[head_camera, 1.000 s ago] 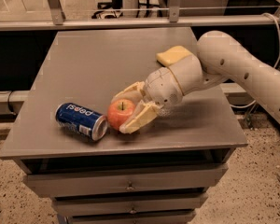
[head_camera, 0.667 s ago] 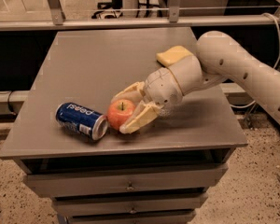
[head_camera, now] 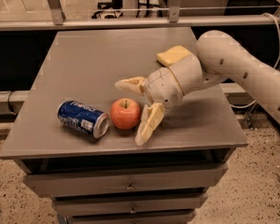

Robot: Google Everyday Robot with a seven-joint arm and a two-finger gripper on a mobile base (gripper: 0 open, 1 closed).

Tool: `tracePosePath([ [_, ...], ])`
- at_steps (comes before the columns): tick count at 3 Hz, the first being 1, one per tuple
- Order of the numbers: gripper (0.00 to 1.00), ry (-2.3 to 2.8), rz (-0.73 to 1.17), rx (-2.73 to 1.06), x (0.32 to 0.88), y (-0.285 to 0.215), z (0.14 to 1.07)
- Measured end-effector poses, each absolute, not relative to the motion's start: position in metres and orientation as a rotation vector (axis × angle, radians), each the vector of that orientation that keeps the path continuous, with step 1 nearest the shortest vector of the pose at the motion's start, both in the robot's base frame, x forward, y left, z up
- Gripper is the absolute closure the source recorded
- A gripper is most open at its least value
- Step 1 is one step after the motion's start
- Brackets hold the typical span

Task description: Move apple near pepsi can

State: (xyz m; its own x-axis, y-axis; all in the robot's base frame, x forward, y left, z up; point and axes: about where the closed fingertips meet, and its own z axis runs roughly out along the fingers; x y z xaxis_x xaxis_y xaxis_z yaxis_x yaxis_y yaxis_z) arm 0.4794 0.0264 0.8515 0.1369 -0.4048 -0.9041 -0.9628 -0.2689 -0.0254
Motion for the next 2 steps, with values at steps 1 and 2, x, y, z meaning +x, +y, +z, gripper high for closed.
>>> tracePosePath([
  [1,0.00,1.359,1.039,-1.789,0.481,0.012,0.870],
  [2,0.00,1.430,0.893,-1.826,0.485,-0.022,0.921],
])
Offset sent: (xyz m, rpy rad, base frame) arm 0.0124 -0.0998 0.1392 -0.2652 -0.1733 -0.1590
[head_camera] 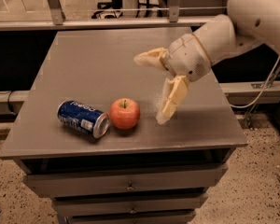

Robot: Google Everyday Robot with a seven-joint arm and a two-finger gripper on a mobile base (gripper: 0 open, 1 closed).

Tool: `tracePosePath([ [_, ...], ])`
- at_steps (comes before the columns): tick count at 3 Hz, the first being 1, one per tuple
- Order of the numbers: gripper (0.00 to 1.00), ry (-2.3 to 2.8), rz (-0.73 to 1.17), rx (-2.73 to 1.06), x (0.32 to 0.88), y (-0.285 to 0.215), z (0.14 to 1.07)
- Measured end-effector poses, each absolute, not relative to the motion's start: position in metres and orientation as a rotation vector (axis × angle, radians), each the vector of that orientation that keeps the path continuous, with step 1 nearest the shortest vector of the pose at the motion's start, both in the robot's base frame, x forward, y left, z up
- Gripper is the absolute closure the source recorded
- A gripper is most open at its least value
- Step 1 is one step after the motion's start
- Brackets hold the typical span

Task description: Move apple near pepsi can

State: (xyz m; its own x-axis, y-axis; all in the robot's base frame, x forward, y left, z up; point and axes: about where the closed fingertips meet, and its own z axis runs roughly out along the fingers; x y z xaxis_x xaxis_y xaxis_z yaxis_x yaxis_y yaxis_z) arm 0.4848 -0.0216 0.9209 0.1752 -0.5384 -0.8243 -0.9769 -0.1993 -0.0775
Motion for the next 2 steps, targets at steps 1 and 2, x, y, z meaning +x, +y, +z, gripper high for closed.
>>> tracePosePath([
  [1,0.00,1.523,0.580,-1.759,0.483,-0.080,1.009],
  [2,0.00,1.501,0.615,-1.770,0.484,-0.069,1.002],
])
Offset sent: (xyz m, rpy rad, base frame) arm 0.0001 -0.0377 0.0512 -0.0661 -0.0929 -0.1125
